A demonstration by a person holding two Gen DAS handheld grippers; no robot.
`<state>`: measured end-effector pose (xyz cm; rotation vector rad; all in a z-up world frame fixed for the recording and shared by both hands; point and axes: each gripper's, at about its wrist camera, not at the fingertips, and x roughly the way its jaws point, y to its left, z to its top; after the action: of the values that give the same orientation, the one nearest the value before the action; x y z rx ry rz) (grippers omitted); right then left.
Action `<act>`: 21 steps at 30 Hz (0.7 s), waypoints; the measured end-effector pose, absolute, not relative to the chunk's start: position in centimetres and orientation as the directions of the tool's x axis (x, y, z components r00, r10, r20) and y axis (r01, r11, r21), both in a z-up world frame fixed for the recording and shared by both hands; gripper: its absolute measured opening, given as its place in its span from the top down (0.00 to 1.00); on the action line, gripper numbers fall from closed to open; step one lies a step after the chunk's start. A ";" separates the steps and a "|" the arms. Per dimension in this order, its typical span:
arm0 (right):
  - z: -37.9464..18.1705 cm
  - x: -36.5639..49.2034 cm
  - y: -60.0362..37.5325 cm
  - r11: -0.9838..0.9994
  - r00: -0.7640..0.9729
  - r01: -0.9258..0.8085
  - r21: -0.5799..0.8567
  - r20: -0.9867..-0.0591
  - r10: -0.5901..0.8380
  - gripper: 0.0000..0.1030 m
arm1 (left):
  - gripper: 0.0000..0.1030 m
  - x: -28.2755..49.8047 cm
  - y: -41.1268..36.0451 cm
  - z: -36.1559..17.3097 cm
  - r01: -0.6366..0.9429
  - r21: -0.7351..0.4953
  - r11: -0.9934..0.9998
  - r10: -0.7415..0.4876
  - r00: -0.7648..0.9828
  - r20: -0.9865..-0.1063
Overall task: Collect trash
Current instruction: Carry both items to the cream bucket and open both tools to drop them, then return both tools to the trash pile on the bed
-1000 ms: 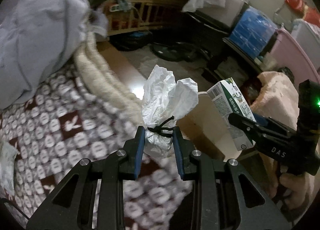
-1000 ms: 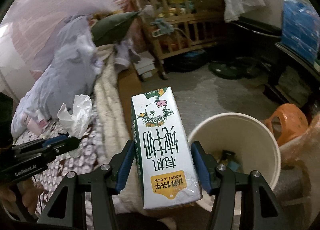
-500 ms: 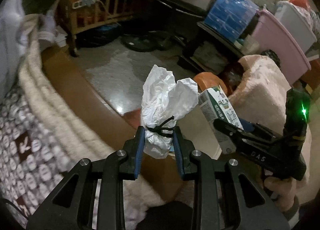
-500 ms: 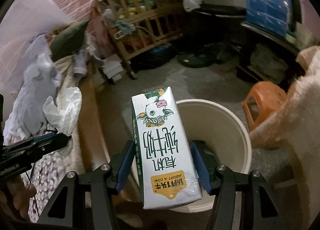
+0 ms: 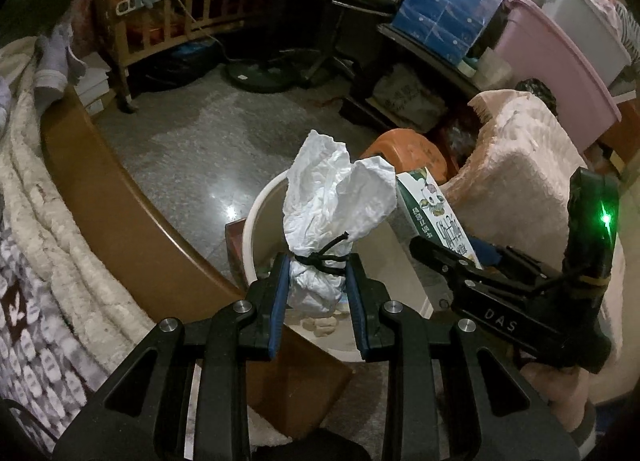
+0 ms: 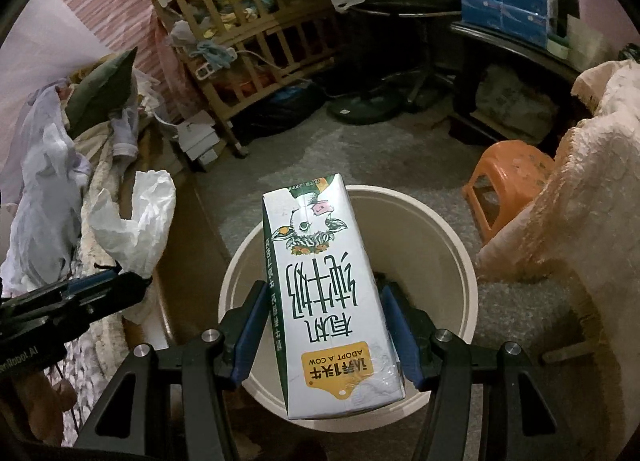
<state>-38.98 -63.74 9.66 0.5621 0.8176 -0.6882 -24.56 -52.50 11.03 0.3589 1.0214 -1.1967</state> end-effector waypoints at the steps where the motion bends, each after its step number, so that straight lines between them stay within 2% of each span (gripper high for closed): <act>1: 9.6 -39.0 -63.8 0.649 0.490 0.739 0.181 -0.806 -0.333 0.45 | 0.75 -24.6 -52.6 11.0 0.890 -0.266 0.371 -0.595 0.008 -0.803; 7: 8.8 -38.9 -64.4 0.616 0.468 0.767 0.181 -0.814 -0.344 0.45 | 0.73 -24.5 -52.9 10.7 0.885 -0.317 0.342 -0.629 -0.034 -0.776; 9: 8.7 -38.9 -64.5 0.604 0.468 0.775 0.186 -0.811 -0.351 0.42 | 0.63 -24.2 -52.8 10.6 0.872 -0.356 0.337 -0.643 -0.064 -0.764; 10: 8.6 -38.9 -64.5 0.601 0.468 0.777 0.188 -0.810 -0.353 0.38 | 0.50 -24.2 -52.8 10.6 0.868 -0.364 0.339 -0.646 -0.066 -0.761; 11: 8.6 -38.9 -64.5 0.598 0.469 0.778 0.190 -0.810 -0.352 0.37 | 0.45 -24.0 -52.6 10.7 0.863 -0.370 0.343 -0.651 -0.065 -0.757; 21: 8.8 -37.9 -62.7 0.631 0.468 0.755 0.177 -0.820 -0.329 0.37 | 0.45 -22.6 -50.2 11.0 0.844 -0.319 0.431 -0.628 0.028 -0.777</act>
<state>-37.87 -62.65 8.75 0.5773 0.8404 -0.7118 -22.62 -50.24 11.04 0.2579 1.0308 -1.1560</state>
